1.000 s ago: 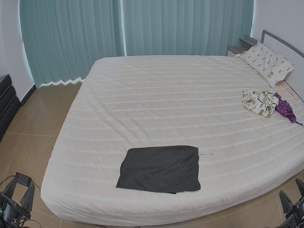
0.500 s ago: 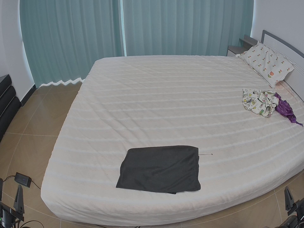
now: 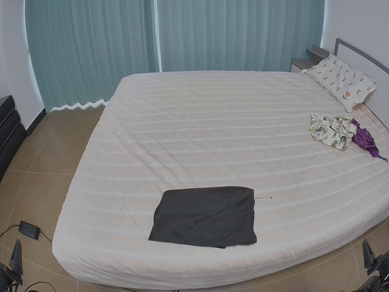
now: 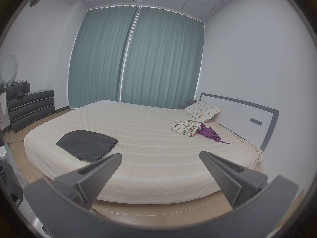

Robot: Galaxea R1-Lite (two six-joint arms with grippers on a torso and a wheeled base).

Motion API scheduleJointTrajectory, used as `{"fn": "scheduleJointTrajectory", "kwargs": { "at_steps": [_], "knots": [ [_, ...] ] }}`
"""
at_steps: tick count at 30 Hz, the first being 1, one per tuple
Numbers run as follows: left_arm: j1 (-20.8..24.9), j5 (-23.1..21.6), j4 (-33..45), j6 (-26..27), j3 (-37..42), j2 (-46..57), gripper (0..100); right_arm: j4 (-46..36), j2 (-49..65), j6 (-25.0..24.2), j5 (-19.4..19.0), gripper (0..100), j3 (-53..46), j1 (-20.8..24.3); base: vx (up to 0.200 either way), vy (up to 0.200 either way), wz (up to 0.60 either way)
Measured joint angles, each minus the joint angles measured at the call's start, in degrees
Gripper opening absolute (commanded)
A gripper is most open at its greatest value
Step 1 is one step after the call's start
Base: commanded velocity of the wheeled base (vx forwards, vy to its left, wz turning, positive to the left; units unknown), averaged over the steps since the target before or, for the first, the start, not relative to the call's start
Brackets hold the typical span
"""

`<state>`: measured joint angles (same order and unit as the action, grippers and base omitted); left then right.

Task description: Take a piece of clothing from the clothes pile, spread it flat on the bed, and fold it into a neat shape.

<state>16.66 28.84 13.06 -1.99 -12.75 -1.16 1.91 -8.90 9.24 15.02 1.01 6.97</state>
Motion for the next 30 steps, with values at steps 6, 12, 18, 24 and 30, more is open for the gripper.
{"fn": "scheduleJointTrajectory", "kwargs": {
  "at_steps": [6,12,18,24,30],
  "knots": [
    [-7.63,-3.08,-0.06,1.91,-1.79,-2.04,100,-0.02,-0.52,-0.18,-0.11,100,0.0,0.35,0.0,0.0,0.0],
    [-14.46,-14.23,-1.4,3.93,0.82,-1.23,100,0.0,0.85,-2.89,-1.65,100,0.0,2.58,0.0,0.0,0.0],
    [-16.15,-19.37,-11.8,3.6,7.39,-0.05,100,0.13,2.32,-9.22,-4.66,100,0.0,4.62,0.0,0.0,0.0],
    [-16.55,-27.54,-15.17,3.33,11.18,0.3,100,1.61,2.97,-13.45,-10.81,100,0.0,5.23,0.0,0.0,0.0],
    [-16.64,-29.0,-13.39,3.35,11.65,0.39,100,2.27,3.21,-5.91,-10.59,100,0.0,5.32,0.0,0.0,0.0]
  ]
}}
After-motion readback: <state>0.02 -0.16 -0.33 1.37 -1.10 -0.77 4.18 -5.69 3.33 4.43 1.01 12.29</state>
